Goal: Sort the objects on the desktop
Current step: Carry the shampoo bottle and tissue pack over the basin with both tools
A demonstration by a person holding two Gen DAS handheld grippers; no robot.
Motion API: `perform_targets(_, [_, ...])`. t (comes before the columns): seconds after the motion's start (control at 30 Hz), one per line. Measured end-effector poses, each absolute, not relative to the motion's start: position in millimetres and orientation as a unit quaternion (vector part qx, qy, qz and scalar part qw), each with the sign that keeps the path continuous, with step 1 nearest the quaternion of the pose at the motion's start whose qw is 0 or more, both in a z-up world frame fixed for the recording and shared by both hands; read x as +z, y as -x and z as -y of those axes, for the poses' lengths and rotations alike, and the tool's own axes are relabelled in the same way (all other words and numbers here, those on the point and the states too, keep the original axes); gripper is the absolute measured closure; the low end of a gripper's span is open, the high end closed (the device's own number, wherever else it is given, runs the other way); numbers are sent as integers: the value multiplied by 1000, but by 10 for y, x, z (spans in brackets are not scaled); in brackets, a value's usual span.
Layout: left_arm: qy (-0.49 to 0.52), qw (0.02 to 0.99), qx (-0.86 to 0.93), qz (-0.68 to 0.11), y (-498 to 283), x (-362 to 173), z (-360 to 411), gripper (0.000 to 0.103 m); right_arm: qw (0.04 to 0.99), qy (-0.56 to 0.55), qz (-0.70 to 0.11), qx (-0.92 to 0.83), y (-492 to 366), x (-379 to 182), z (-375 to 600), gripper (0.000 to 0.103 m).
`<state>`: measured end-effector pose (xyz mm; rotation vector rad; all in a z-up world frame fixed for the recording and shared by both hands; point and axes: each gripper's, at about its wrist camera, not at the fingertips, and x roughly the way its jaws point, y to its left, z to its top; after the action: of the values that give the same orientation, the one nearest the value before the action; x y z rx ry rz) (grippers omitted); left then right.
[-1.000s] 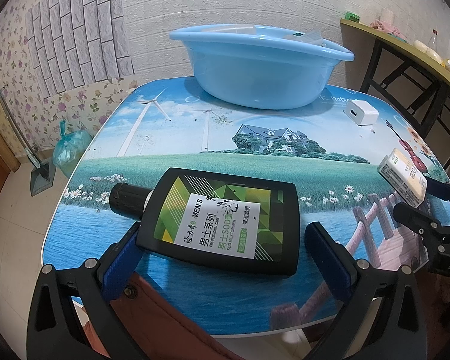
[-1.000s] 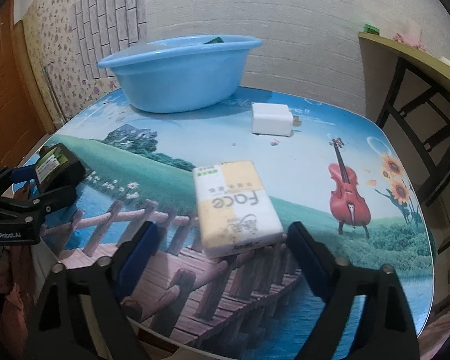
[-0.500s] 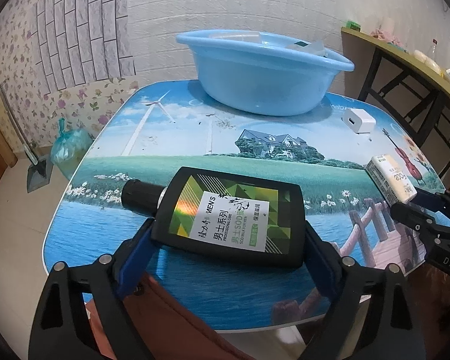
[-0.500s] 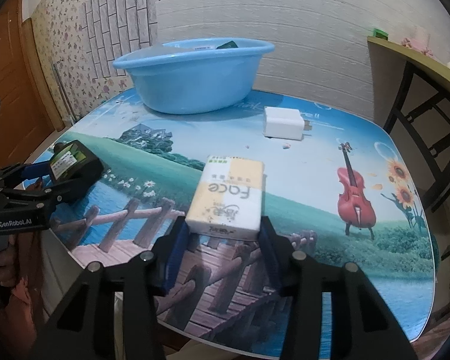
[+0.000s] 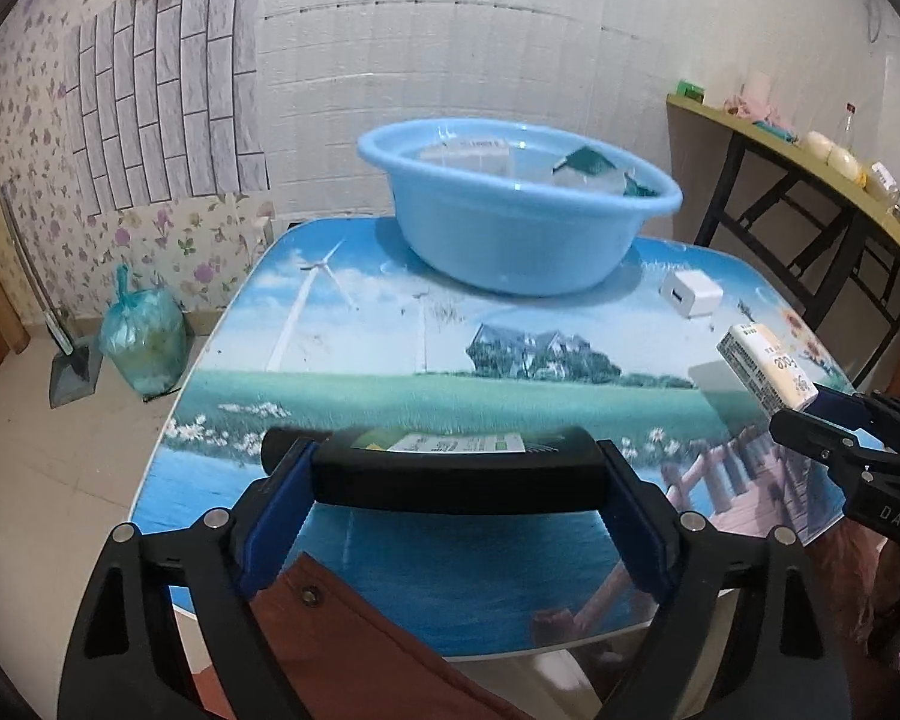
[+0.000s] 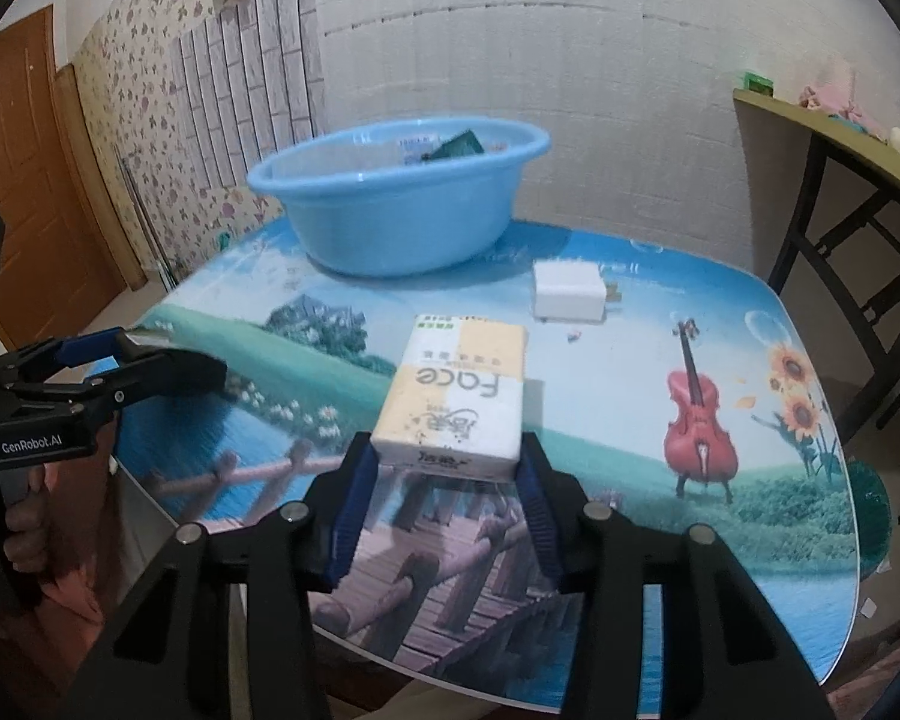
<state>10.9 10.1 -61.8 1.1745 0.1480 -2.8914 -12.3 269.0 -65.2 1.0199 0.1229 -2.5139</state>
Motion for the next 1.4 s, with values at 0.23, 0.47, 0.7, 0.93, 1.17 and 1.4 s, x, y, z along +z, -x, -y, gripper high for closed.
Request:
perform_targets(0.23, [-367, 0, -928, -56, -104, -529, -61, 15, 225, -359, -38, -905, 123, -553, -2643, 57])
perform_targets(0.47, [-341, 5, -939, -48, -110, -287, -53, 15, 228, -358, -35, -905, 139, -495, -2630, 57])
perform_targets(0.7, [-290, 6, -956, -40, -129, 187, -30, 15, 241, -328, -26, -913, 152, -226, -2602, 57])
perform_targets(0.93, [-251, 7, -968, -20, 162, 509, -43, 14, 261, -306, -29, -915, 309, -12, -2480, 57])
perform_targets(1.17, [-238, -13, -971, -12, 547, 619, -179, 15, 268, -301, -27, -915, 575, 38, -2404, 57])
perform_targets(1.4, [-249, -23, -968, 1, 1035, 515, -287, 15, 272, -311, -28, -910, 942, -15, -2343, 57])
